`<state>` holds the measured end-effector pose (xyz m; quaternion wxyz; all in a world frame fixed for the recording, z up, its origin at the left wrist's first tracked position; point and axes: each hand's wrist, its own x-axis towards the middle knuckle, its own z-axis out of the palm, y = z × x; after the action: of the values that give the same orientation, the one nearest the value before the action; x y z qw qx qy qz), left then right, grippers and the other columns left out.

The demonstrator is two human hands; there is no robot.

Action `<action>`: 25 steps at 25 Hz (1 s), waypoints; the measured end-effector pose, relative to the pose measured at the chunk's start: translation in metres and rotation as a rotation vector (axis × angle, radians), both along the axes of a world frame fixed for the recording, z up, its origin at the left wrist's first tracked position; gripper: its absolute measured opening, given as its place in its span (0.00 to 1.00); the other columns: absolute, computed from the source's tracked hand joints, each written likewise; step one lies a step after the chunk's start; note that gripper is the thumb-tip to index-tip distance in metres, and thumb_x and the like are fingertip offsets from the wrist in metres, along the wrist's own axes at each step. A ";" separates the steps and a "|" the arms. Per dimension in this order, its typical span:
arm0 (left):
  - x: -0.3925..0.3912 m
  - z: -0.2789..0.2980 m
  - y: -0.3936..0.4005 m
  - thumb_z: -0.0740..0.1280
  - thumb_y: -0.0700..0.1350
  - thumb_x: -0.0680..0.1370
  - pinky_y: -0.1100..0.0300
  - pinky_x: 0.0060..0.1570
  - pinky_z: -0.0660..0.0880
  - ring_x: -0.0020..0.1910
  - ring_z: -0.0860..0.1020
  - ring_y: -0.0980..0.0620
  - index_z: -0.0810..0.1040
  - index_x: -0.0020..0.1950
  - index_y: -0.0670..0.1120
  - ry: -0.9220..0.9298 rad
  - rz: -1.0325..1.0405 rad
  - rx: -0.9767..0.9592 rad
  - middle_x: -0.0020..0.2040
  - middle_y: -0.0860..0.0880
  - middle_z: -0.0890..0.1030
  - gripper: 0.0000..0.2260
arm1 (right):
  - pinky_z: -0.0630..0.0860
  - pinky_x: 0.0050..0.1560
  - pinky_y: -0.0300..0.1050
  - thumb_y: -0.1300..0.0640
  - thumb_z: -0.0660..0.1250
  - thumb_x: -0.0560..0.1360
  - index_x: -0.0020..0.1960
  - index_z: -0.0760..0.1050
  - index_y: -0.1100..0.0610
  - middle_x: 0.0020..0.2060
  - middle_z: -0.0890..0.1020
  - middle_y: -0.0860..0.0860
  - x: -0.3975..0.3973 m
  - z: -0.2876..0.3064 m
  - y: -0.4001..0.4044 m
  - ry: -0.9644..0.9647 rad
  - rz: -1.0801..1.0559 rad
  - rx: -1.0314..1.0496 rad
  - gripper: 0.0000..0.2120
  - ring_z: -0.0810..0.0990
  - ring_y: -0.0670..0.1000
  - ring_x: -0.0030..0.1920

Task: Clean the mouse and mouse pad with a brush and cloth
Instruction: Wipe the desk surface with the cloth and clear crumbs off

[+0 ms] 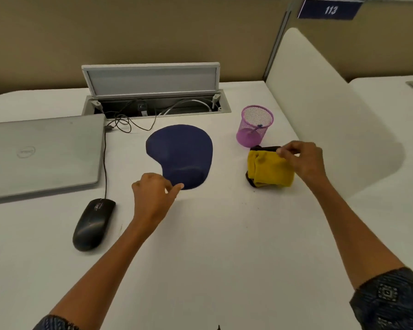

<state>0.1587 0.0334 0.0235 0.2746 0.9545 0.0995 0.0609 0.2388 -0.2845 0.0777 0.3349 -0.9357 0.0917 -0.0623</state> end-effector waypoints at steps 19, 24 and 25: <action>-0.042 0.008 -0.010 0.68 0.47 0.75 0.45 0.66 0.58 0.65 0.68 0.44 0.77 0.60 0.48 -0.067 -0.074 0.064 0.65 0.44 0.73 0.14 | 0.73 0.61 0.58 0.60 0.62 0.78 0.61 0.75 0.63 0.56 0.80 0.64 0.012 0.004 -0.040 -0.101 0.078 0.299 0.13 0.77 0.60 0.57; -0.058 0.011 0.040 0.68 0.46 0.75 0.40 0.65 0.57 0.67 0.65 0.40 0.77 0.60 0.45 -0.046 0.051 0.161 0.65 0.41 0.72 0.15 | 0.76 0.50 0.57 0.51 0.56 0.78 0.62 0.74 0.56 0.52 0.82 0.60 0.029 0.036 -0.040 -0.361 0.340 -0.433 0.18 0.79 0.63 0.51; -0.060 0.011 0.046 0.68 0.46 0.75 0.40 0.65 0.57 0.67 0.64 0.39 0.76 0.61 0.45 -0.028 0.093 0.154 0.66 0.40 0.71 0.16 | 0.75 0.50 0.57 0.50 0.56 0.78 0.63 0.74 0.55 0.53 0.81 0.59 0.028 0.028 -0.028 -0.309 0.374 -0.470 0.17 0.78 0.63 0.52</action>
<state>0.0986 0.0796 0.0348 0.1986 0.9662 0.1346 0.0944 0.2669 -0.3126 0.1052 0.1255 -0.9675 -0.1502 -0.1601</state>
